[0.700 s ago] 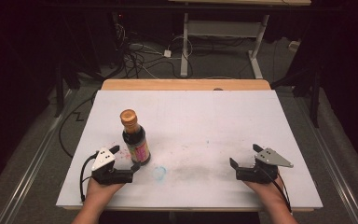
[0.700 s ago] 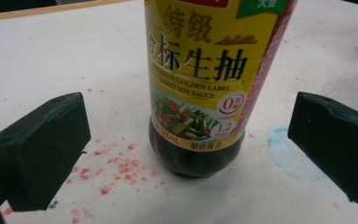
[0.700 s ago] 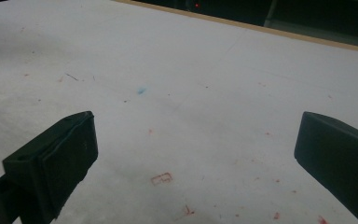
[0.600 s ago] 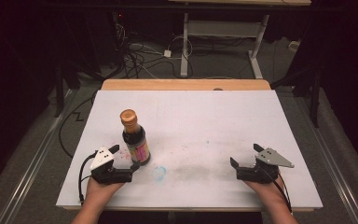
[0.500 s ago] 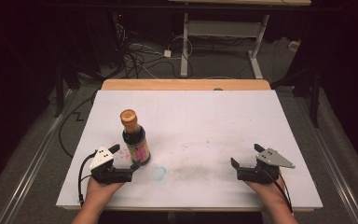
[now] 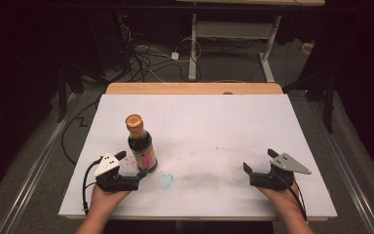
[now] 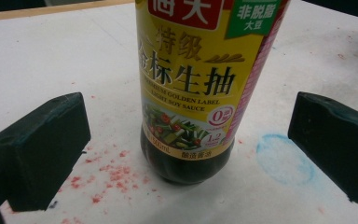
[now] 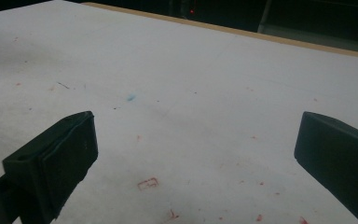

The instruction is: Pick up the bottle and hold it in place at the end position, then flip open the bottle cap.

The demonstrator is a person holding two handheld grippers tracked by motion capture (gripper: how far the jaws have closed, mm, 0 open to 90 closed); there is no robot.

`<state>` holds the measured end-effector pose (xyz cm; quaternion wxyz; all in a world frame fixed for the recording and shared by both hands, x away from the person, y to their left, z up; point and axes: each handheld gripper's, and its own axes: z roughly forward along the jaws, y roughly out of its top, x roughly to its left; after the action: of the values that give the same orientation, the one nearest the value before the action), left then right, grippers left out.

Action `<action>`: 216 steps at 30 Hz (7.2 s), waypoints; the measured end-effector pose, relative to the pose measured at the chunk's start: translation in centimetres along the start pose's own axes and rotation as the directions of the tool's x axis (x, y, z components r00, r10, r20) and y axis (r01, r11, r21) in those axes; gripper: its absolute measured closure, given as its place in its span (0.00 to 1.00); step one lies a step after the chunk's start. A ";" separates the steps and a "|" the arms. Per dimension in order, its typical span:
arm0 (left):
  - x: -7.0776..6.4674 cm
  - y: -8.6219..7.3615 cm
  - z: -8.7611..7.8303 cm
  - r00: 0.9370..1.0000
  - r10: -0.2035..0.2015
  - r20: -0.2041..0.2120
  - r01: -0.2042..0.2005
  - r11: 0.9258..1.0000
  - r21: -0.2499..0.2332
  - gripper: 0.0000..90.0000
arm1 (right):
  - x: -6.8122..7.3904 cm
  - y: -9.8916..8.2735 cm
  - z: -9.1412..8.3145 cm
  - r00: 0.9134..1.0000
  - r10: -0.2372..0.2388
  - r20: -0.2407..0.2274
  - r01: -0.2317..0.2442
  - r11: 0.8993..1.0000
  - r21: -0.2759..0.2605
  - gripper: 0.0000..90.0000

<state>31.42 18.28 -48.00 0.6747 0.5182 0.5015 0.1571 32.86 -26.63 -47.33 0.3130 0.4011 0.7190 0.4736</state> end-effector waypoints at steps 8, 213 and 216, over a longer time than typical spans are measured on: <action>-0.5 0.6 0.3 1.000 -0.017 0.023 0.017 1.000 -0.001 0.00 | 0.3 0.1 0.2 1.000 -0.014 -0.021 0.014 1.000 0.011 0.00; -7.1 0.7 17.5 0.960 0.047 0.275 -0.070 0.995 0.072 0.32 | 4.6 13.5 6.2 0.941 -0.093 -0.324 0.077 0.995 -0.062 1.00; -7.1 0.8 17.5 0.960 0.043 0.276 -0.067 0.995 0.077 0.32 | 4.7 13.9 6.2 0.938 -0.086 -0.335 0.069 0.996 -0.061 1.00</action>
<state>43.19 3.94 -44.41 0.7101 0.5771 0.3952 0.0810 39.68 -16.70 -36.95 0.2132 0.2777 0.7656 0.5398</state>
